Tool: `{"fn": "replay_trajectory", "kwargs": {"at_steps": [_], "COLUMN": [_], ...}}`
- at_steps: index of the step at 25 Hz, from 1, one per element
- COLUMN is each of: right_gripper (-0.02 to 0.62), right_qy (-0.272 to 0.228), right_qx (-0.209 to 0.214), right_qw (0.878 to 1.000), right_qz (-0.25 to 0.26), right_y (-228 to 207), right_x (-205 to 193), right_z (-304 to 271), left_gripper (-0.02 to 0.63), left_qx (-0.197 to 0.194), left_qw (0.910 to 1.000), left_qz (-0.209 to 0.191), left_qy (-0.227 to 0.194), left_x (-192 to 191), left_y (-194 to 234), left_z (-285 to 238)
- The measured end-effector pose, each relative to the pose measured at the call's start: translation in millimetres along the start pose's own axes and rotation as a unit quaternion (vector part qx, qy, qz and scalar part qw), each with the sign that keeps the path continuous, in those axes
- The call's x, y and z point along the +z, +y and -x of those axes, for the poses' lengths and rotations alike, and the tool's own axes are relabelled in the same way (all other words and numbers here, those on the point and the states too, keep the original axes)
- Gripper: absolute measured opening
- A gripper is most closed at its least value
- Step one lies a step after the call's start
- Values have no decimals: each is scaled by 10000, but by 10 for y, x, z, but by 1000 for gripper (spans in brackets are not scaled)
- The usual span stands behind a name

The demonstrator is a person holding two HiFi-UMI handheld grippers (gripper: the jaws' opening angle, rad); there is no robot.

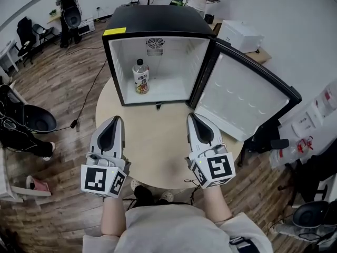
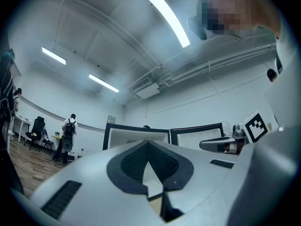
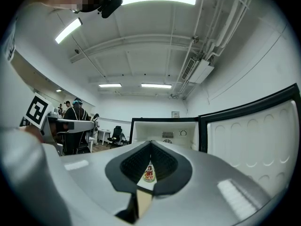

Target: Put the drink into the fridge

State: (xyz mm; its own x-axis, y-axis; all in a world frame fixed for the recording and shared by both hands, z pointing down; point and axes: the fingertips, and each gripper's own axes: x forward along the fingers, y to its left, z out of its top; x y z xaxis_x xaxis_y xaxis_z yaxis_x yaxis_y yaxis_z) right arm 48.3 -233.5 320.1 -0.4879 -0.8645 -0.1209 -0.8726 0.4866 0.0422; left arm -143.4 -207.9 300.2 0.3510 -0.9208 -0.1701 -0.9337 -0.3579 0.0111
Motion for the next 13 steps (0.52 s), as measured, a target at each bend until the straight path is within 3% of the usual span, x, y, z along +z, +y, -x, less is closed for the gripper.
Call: {"fn": "replay_trajectory", "kwargs": {"at_steps": [13], "right_gripper": [11], "right_qy": [-93], "right_qx": [24], "right_qw": [9999], "right_qz": [-125], "right_y": [-47], "right_x": [16], "right_z": [125], "left_gripper": [8], "left_qx": [22], "left_qw": [10000], "left_qz": [-60], "left_qy": [-37], "left_x": [36], "left_y": [-162], "left_z": [53]}}
